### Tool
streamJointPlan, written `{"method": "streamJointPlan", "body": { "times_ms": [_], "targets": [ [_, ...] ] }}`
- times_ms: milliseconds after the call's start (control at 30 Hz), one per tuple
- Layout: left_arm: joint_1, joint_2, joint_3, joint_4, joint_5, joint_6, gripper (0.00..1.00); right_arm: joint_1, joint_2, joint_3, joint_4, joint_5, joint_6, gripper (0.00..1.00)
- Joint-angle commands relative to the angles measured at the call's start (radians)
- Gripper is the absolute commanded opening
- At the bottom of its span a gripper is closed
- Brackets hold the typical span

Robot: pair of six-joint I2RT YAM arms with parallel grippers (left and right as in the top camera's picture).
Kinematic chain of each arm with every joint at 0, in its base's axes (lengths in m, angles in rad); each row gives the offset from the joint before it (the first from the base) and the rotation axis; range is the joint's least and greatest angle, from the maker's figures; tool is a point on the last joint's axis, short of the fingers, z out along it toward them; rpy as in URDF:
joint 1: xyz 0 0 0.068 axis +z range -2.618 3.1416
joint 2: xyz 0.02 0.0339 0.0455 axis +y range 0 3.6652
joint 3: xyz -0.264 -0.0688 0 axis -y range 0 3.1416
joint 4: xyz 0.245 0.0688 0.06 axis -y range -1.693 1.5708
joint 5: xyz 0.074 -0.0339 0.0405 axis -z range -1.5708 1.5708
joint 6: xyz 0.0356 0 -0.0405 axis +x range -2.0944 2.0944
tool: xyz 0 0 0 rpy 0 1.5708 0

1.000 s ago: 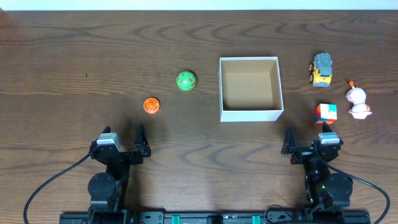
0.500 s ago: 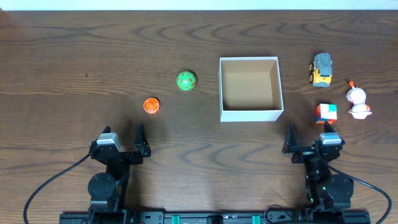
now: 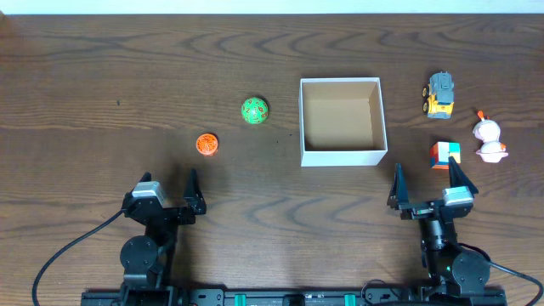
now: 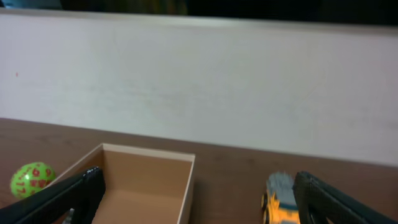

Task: Pack container
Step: 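Move the right gripper over the small Rubik's cube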

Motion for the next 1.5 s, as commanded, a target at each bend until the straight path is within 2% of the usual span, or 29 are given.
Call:
{"method": "streamJointPlan", "body": {
  "times_ms": [0,133,333,433,567,700,800,967,1167,1467],
  "targets": [
    [0.004,-0.006,-0.018,-0.037,-0.012,0.009,0.98,-0.009,0.005,0.048,-0.014,-0.003,-0.088,0.99],
    [0.004,-0.006,-0.018,-0.037,-0.012,0.009,0.98,-0.009,0.104,0.159,-0.130,0.079,-0.088,0.99],
    [0.004,-0.006,-0.018,-0.037,-0.012,0.009,0.98,-0.011,0.421,0.409,-0.198,0.097,-0.158,0.99],
    [0.004,-0.006,-0.018,-0.037,-0.012,0.009,0.98,-0.027,0.631,0.609,-0.339,-0.004,-0.207,0.99],
    [0.004,-0.006,-0.018,-0.037,-0.012,0.009,0.98,-0.051,0.915,0.891,-0.617,-0.173,-0.258,0.99],
    [0.004,-0.006,-0.018,-0.037,-0.012,0.009,0.98,-0.051,1.110,1.082,-0.808,-0.193,-0.254,0.99],
    [0.004,-0.006,-0.018,-0.037,-0.012,0.009,0.98,-0.055,1.183,1.152,-0.867,-0.181,-0.246,0.99],
    [0.004,-0.006,-0.018,-0.037,-0.012,0.009,0.98,-0.126,1.243,1.246,-0.943,0.062,-0.055,0.99],
    [0.004,-0.006,-0.018,-0.037,-0.012,0.009,0.98,-0.275,1.299,1.311,-1.070,0.039,-0.048,0.99],
    [0.004,-0.006,-0.018,-0.037,-0.012,0.009,0.98,-0.300,1.330,1.310,-1.074,0.036,-0.054,0.99]
  ]
}}
